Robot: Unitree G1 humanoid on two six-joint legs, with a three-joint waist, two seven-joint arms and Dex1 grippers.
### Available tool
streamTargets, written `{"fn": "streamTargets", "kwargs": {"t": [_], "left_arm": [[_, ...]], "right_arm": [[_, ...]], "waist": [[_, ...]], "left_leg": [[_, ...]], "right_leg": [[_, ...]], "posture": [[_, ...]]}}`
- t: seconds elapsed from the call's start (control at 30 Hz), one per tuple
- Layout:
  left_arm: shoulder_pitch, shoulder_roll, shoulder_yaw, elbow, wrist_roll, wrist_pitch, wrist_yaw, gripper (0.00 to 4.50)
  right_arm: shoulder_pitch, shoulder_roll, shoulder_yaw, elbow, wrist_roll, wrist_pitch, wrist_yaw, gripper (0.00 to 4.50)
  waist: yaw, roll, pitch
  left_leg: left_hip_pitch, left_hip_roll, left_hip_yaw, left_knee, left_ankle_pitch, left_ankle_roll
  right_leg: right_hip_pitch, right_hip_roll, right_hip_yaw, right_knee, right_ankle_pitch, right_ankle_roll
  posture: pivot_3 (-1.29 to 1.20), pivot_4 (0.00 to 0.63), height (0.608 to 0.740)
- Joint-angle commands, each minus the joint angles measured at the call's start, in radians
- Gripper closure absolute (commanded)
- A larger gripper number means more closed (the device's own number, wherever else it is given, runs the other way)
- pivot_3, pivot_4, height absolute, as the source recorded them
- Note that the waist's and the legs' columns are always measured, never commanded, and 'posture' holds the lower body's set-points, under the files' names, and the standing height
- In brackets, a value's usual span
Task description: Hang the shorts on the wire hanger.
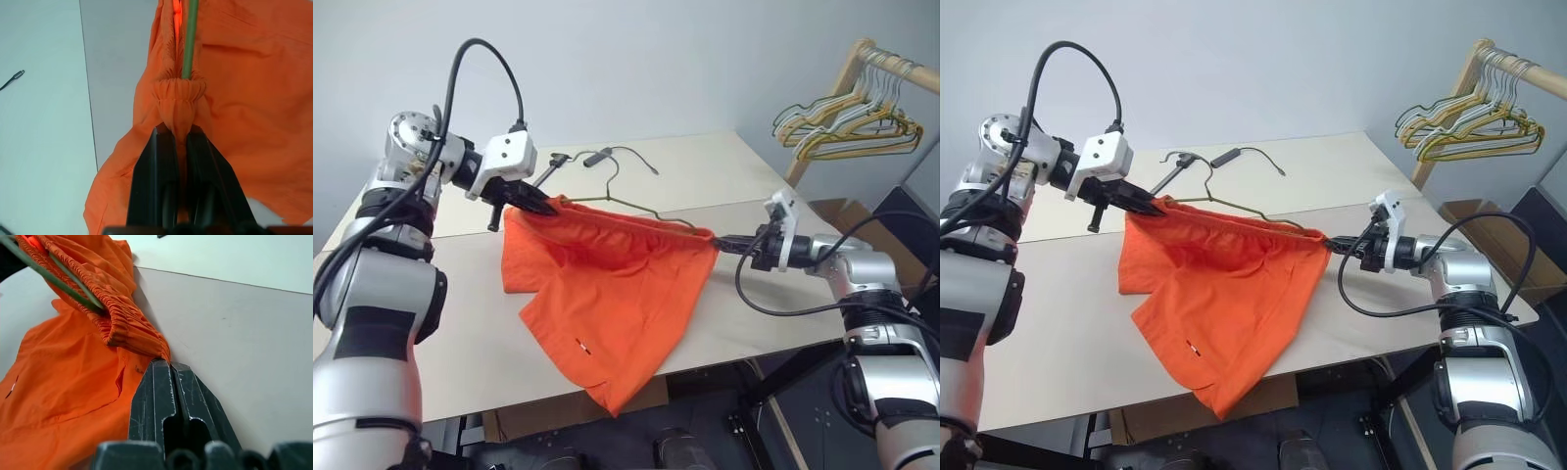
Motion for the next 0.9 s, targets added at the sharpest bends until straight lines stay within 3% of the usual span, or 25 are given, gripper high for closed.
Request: {"fn": "streamTargets", "kwargs": {"t": [0.03, 0.33, 0.53, 0.9], "left_arm": [[-0.015, 0.024, 0.039, 0.015, 0.061, -0.017, 0.047, 4.5], [-0.017, -0.012, 0.062, 0.007, 0.166, -0.043, 0.148, 4.5], [-0.027, -0.051, 0.129, -0.012, 0.141, -0.034, 0.155, 4.5], [-0.016, -0.082, 0.165, -0.04, 0.156, -0.038, 0.147, 4.5]], "right_arm": [[0.0, -0.077, -0.015, -0.081, -0.045, -0.062, -0.001, 4.44], [-0.048, -0.138, 0.042, -0.338, -0.119, -0.089, -0.015, 4.44], [-0.097, -0.137, 0.075, -0.498, -0.168, -0.1, -0.052, 4.44], [-0.08, -0.12, 0.138, -0.621, -0.233, -0.197, -0.086, 4.44]], "waist": [[0.0, 0.0, 0.0], [0.0, 0.0, 0.0], [0.0, 0.0, 0.0], [0.002, 0.0, 0.0]], "left_leg": [[0.0, 0.0, 0.0, 0.0, 0.0, 0.0], [0.0, 0.0, 0.0, 0.0, 0.0, 0.0], [0.0, 0.0, 0.0, 0.0, 0.0, 0.0], [-0.001, 0.0, 0.0, 0.0, 0.0, 0.0]], "right_leg": [[0.0, 0.0, 0.0, 0.0, 0.0, 0.0], [0.0, 0.0, 0.0, 0.0, 0.0, 0.001], [-0.001, 0.0, 0.0, 0.0, 0.0, 0.001], [-0.001, 0.0, 0.0, 0.0, 0.0, 0.001]], "posture": [[-0.11, 0.0, 0.74], [-0.12, 0.0, 0.74], [-0.12, 0.0, 0.74], [-0.12, 0.0, 0.74]]}}
